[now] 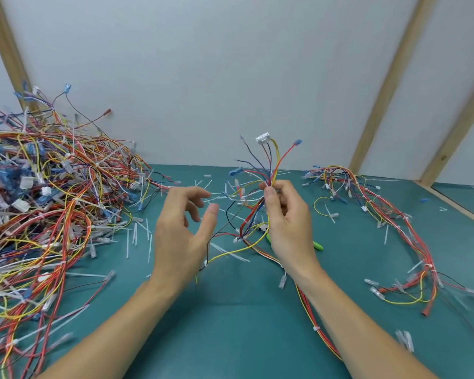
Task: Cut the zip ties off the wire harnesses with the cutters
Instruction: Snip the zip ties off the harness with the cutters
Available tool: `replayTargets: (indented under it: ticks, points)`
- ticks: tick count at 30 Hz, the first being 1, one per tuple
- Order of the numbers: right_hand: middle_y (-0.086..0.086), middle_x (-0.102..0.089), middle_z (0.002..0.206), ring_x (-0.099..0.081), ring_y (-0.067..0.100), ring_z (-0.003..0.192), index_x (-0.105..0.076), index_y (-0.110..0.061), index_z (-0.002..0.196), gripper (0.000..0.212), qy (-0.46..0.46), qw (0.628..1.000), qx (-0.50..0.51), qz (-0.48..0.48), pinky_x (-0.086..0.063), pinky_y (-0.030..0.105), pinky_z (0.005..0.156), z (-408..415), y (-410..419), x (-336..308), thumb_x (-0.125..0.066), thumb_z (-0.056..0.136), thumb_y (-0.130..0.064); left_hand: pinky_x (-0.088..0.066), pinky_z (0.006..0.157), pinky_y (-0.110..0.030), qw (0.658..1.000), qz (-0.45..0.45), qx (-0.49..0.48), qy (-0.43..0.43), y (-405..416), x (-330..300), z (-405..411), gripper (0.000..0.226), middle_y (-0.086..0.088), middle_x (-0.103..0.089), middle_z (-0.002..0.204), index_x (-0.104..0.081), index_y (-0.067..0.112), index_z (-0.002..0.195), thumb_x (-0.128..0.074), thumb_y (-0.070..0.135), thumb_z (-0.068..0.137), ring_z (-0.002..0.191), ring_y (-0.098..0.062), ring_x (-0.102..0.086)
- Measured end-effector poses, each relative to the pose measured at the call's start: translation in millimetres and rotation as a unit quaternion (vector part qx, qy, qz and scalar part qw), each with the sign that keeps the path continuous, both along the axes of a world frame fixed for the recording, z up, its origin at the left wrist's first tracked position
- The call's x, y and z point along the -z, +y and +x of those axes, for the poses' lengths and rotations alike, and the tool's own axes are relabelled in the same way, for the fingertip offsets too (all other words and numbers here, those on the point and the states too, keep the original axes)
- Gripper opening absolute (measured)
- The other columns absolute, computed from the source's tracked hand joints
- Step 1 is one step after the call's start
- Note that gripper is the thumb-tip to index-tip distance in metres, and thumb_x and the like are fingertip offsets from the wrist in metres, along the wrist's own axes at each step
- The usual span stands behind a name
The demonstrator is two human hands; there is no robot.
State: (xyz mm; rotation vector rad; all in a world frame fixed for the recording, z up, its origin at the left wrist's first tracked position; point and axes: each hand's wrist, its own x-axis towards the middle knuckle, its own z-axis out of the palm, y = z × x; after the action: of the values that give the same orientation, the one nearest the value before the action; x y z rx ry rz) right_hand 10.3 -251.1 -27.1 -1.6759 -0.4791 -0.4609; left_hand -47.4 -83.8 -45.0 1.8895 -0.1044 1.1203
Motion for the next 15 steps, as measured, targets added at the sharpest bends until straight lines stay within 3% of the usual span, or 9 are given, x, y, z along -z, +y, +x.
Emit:
replayTargets:
  ticks: [2,4,6,9,15]
  points:
    - [-0.013,-0.056,0.074,-0.049,0.008,0.068,-0.063,-0.019,0.105,0.019,-0.019,0.999,-0.019,-0.033,-0.046,0.039,0.066,-5.2,3.3,0.8,-0.046,0.11,-0.027,-0.041,0.065,-0.022,0.997,0.048,0.05,0.029,-7.8,1.2,-1.2,0.027,0.01,-0.056,0.088,-0.063,0.03,0.111,-0.068,0.043,0.088,0.073,-0.019,-0.057]
    - [-0.011,-0.065,0.097,-0.061,0.009,0.09,-0.066,-0.018,0.12,0.025,-0.06,0.994,-0.04,-0.082,-0.049,0.036,0.083,-11.2,6.7,2.0,-0.043,0.11,-0.022,-0.042,0.062,-0.022,0.992,0.042,0.096,0.074,-15.0,6.1,-0.9,0.037,0.009,-0.059,0.079,-0.065,0.031,0.113,-0.072,0.05,0.082,0.068,-0.018,-0.057]
    - [-0.007,-0.063,0.111,-0.06,0.011,0.108,-0.063,-0.017,0.135,0.034,-0.093,0.984,-0.058,-0.138,-0.048,0.037,0.096,-14.9,9.3,3.9,-0.042,0.109,-0.019,-0.044,0.06,-0.023,0.992,-0.001,0.1,0.08,-13.6,9.5,1.0,0.032,0.008,-0.063,0.074,-0.067,0.032,0.107,-0.073,0.049,0.081,0.066,-0.017,-0.059]
    - [-0.012,-0.064,0.12,-0.057,0.011,0.113,-0.055,-0.022,0.146,0.042,-0.127,0.966,-0.084,-0.211,-0.046,0.045,0.099,-19.0,12.6,5.8,-0.043,0.107,-0.019,-0.046,0.063,-0.02,0.995,-0.05,0.061,0.053,-3.5,5.7,3.2,0.023,0.008,-0.068,0.076,-0.068,0.027,0.092,-0.076,0.045,0.081,0.066,-0.013,-0.061]
    - [-0.021,-0.066,0.134,-0.055,0.006,0.132,-0.053,-0.029,0.146,0.045,-0.074,0.971,-0.148,-0.171,-0.04,0.049,0.112,-20.5,8.7,4.2,-0.046,0.104,-0.017,-0.052,0.059,-0.026,0.994,-0.083,0.035,0.064,2.1,2.8,6.1,0.016,0.001,-0.067,0.071,-0.06,0.028,0.091,-0.075,0.026,0.088,0.062,-0.025,-0.065]
